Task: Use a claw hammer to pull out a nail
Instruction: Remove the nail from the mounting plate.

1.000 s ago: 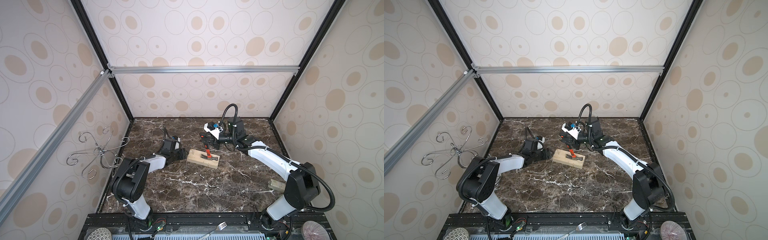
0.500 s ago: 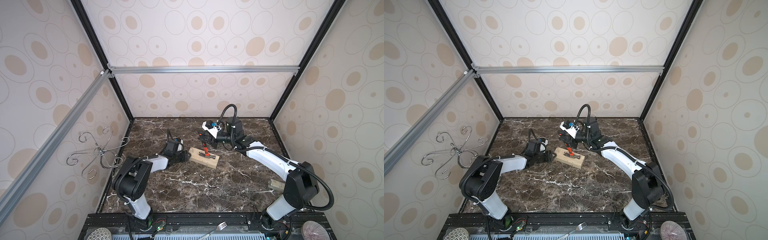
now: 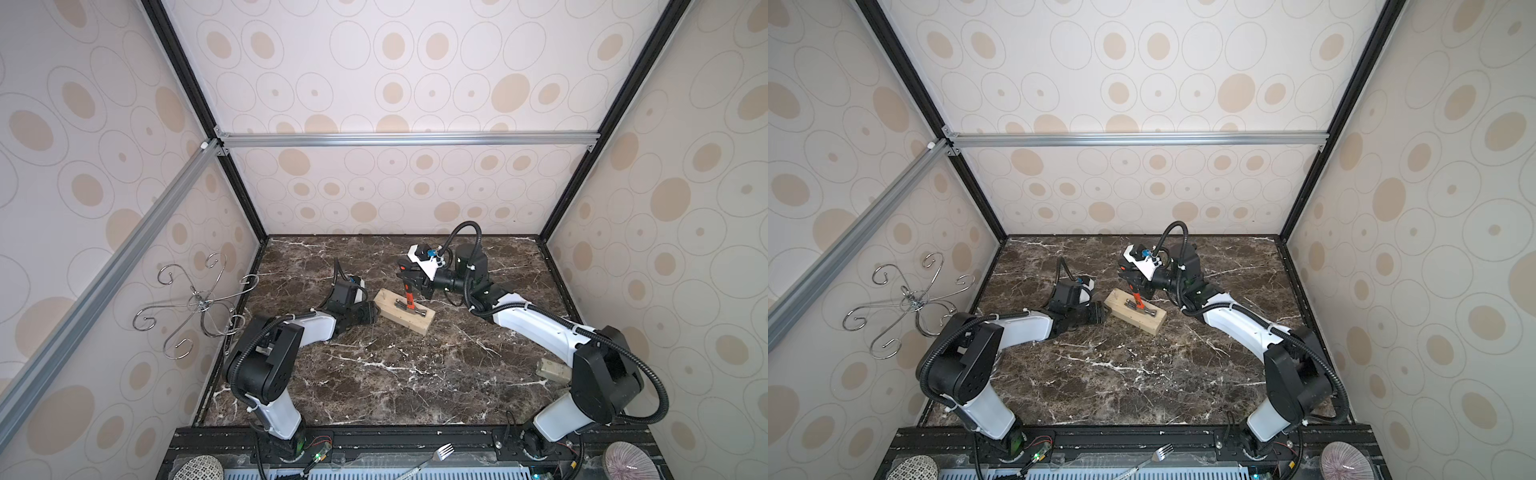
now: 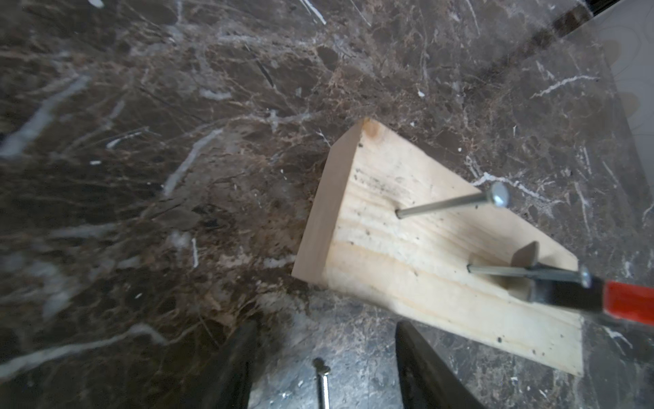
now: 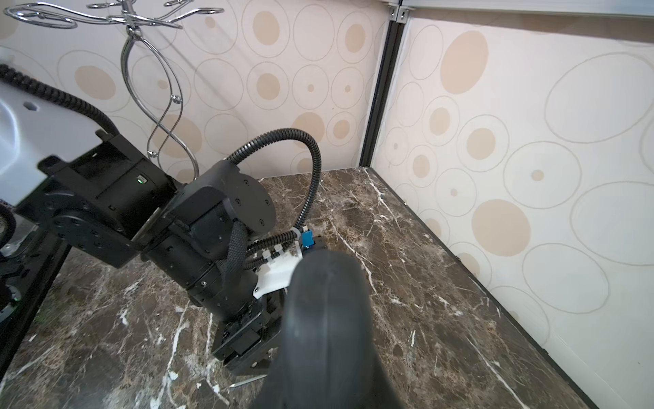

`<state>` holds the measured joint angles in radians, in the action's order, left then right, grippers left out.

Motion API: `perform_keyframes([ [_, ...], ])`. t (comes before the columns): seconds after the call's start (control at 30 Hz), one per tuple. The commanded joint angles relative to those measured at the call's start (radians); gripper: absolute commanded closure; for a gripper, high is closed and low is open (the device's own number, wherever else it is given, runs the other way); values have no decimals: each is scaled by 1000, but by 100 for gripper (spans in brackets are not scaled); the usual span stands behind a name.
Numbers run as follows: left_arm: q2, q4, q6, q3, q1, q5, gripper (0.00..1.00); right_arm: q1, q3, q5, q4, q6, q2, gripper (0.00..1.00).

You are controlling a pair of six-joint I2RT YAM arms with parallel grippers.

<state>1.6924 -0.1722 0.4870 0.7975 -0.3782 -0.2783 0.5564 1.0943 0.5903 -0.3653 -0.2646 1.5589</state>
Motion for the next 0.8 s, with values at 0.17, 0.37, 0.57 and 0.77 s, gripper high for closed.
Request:
perform_keyframes([
  [0.17,-20,124,-105,108,-7,80,27,1,-93,-24,-267,73,-53,100],
  [0.37,20,154,-137,172,-7,91,26,1,-167,-35,-380,134,-74,100],
  [0.57,91,179,-159,251,-6,65,25,0,-218,-40,-454,180,-95,100],
  [0.77,148,208,-180,296,-12,56,26,2,-269,-53,-535,209,-105,100],
])
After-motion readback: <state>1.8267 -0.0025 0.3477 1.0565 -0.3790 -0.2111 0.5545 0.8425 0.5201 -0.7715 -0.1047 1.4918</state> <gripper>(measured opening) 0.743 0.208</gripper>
